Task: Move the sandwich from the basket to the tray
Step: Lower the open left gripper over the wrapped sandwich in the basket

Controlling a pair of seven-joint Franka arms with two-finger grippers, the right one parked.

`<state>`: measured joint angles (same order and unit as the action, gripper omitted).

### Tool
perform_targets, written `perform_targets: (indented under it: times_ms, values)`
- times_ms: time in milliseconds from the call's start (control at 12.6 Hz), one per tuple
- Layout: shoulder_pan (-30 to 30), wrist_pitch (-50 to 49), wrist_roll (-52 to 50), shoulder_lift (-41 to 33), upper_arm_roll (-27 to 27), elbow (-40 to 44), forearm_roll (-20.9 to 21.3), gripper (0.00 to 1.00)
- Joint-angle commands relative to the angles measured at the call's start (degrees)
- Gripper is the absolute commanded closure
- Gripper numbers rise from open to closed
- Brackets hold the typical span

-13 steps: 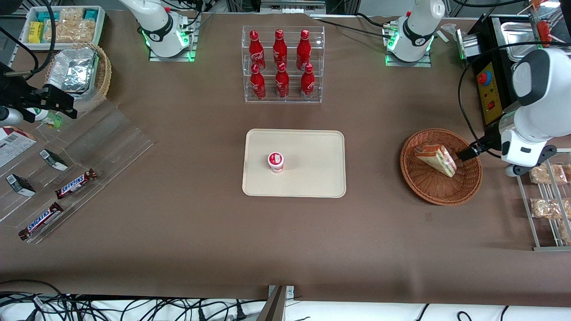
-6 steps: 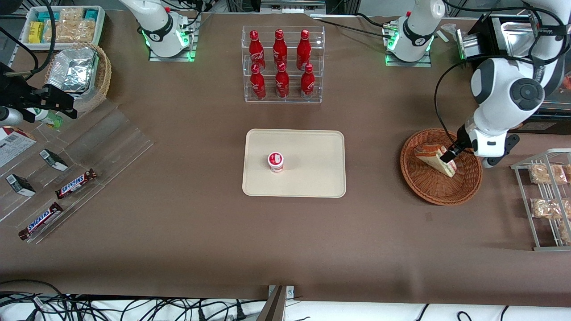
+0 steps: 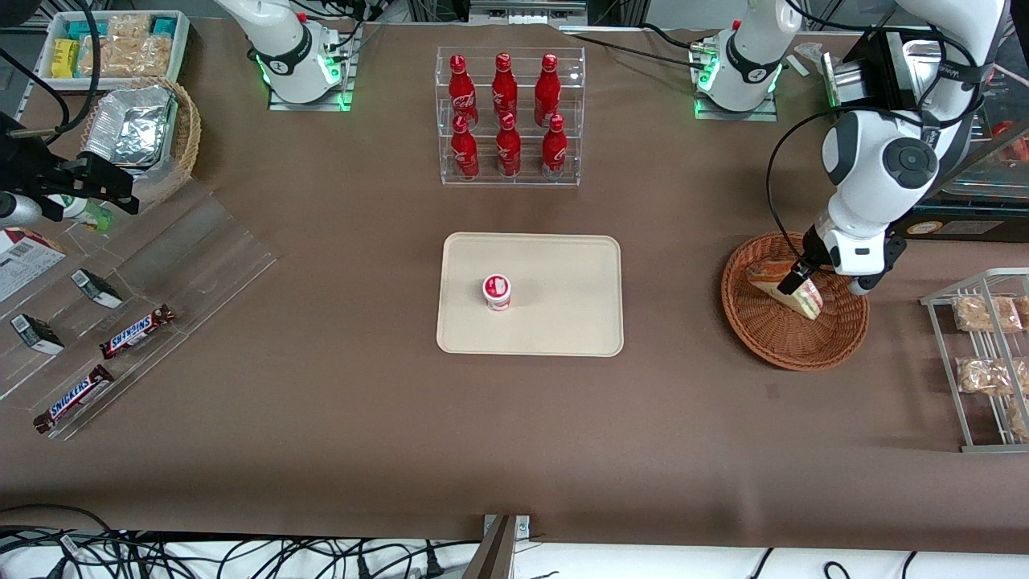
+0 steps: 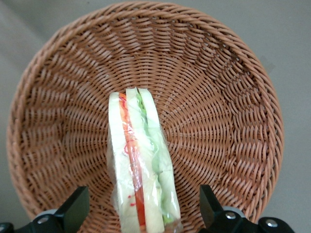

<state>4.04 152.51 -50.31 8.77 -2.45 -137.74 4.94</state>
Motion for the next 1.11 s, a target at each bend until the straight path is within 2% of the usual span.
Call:
perform_targets:
  times_ms: [0, 317, 396, 554, 633, 791, 1029]
  values:
    - [0.2, 4.3, -2.3, 1.9, -0.1, -1.2, 1.4, 0.00]
    - [0.2, 4.8, -2.7, 3.7, 0.3, -1.0, 1.3, 0.00]
    - [0.2, 4.8, -3.1, 3.8, 0.4, -0.9, 1.3, 0.08]
    - [0.2, 4.8, -3.1, 3.8, 0.4, -0.9, 1.4, 0.77]
    - [0.2, 4.8, -3.1, 3.8, 0.4, -0.8, 1.5, 1.00]
    - [0.3, 4.6, -3.2, 3.8, 0.5, -0.6, 3.1, 1.00]
    - [0.3, 1.1, -2.7, 1.8, 0.5, 0.9, 3.2, 1.00]
